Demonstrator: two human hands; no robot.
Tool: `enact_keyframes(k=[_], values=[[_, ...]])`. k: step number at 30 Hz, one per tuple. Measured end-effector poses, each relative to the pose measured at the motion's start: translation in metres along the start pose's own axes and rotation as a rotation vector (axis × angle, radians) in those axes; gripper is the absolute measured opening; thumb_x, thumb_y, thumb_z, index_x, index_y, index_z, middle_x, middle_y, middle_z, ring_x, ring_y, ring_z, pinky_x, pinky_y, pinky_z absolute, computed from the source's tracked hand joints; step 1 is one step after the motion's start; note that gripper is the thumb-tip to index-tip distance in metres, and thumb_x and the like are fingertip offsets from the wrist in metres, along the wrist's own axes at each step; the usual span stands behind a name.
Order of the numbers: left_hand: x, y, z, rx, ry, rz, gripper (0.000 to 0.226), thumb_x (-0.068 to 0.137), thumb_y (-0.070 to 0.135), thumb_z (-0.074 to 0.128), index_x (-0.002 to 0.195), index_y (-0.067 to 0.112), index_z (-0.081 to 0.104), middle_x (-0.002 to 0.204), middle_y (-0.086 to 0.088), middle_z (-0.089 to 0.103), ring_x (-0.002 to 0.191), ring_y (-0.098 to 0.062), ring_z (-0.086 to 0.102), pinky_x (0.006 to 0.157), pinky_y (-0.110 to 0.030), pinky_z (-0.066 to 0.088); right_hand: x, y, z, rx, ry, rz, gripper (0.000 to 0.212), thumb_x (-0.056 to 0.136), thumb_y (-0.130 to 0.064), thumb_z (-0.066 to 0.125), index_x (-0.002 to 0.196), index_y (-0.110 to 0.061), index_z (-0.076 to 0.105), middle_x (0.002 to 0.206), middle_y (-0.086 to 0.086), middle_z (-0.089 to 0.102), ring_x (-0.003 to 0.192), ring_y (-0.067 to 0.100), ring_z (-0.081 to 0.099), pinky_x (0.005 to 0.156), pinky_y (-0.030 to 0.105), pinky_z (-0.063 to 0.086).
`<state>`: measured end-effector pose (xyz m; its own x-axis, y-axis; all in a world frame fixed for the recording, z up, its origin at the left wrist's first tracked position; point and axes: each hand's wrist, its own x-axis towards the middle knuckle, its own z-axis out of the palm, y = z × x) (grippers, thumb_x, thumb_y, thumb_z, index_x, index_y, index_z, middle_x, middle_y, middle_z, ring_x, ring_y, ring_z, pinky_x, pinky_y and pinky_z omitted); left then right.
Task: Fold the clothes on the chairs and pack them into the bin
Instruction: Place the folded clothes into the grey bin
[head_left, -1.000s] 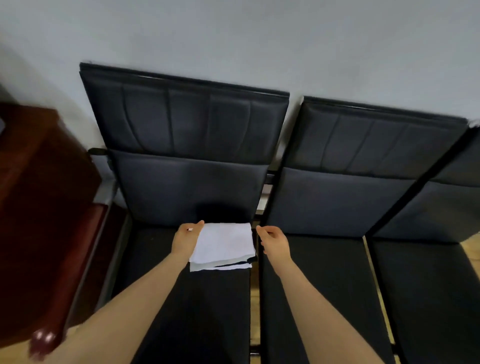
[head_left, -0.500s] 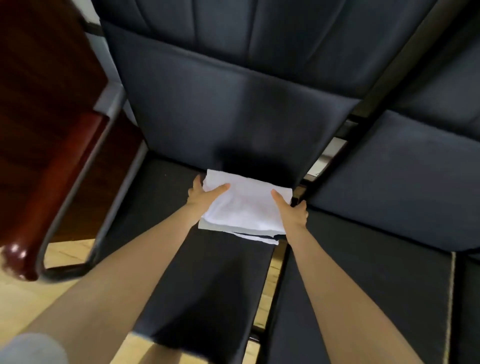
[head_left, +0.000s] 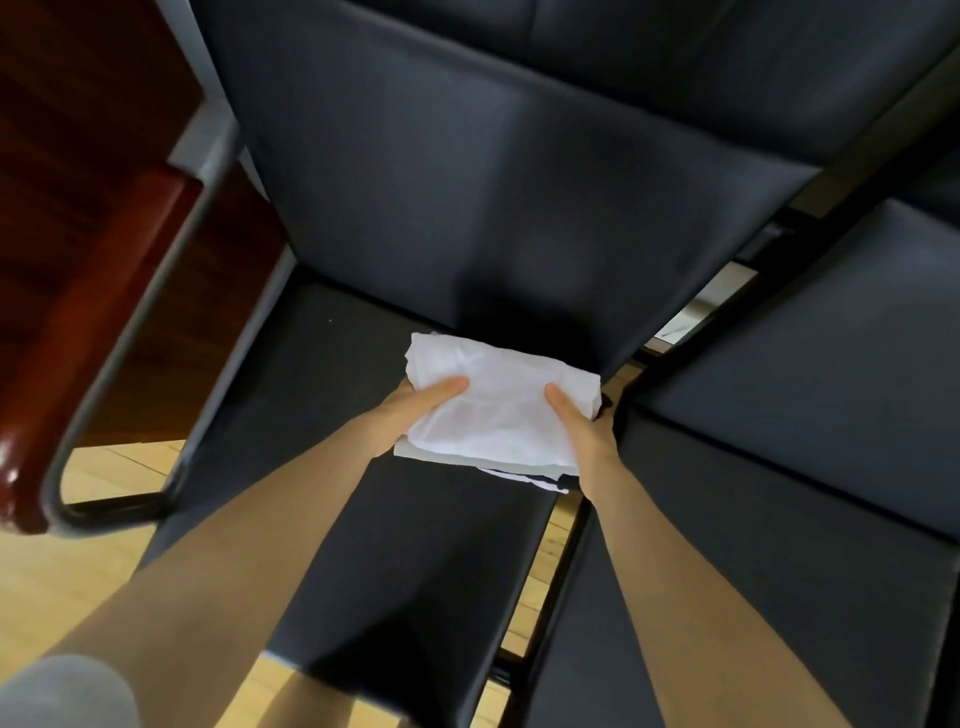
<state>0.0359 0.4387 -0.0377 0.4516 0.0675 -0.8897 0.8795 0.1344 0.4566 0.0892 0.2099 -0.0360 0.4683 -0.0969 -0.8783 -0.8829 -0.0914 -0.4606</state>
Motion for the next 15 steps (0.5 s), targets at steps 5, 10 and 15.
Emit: enact_keyframes(k=[5, 10, 15], values=[[-0.003, 0.003, -0.002, 0.009, -0.049, -0.068, 0.084, 0.048, 0.072, 0.077, 0.118, 0.028, 0.062, 0.105, 0.004, 0.073, 0.098, -0.017, 0.069, 0.09, -0.036, 0.053, -0.003, 0.006, 0.013, 0.027, 0.106, -0.01, 0.11, 0.061, -0.052, 0.084, 0.15, -0.025, 0.025, 0.129, 0.0, 0.053, 0.102, 0.021, 0.053, 0.091, 0.036, 0.043], [-0.009, 0.0, -0.001, 0.025, -0.078, -0.023, 0.071, 0.057, 0.072, 0.074, 0.112, 0.029, 0.065, 0.101, 0.008, 0.074, 0.09, -0.011, 0.071, 0.074, -0.023, 0.053, -0.006, 0.017, 0.001, 0.061, -0.051, 0.041, 0.097, 0.061, -0.051, 0.084, 0.143, -0.028, 0.037, 0.127, 0.004, 0.06, 0.11, 0.027, 0.06, 0.099, 0.045, 0.05], [-0.023, 0.007, 0.002, 0.023, -0.11, -0.005, 0.073, 0.056, 0.071, 0.074, 0.113, 0.027, 0.066, 0.106, 0.005, 0.073, 0.099, -0.015, 0.069, 0.09, -0.032, 0.051, -0.029, 0.018, -0.011, 0.109, -0.236, 0.107, 0.087, 0.055, -0.062, 0.079, 0.132, -0.032, 0.052, 0.12, 0.004, 0.067, 0.11, 0.03, 0.063, 0.101, 0.05, 0.047]])
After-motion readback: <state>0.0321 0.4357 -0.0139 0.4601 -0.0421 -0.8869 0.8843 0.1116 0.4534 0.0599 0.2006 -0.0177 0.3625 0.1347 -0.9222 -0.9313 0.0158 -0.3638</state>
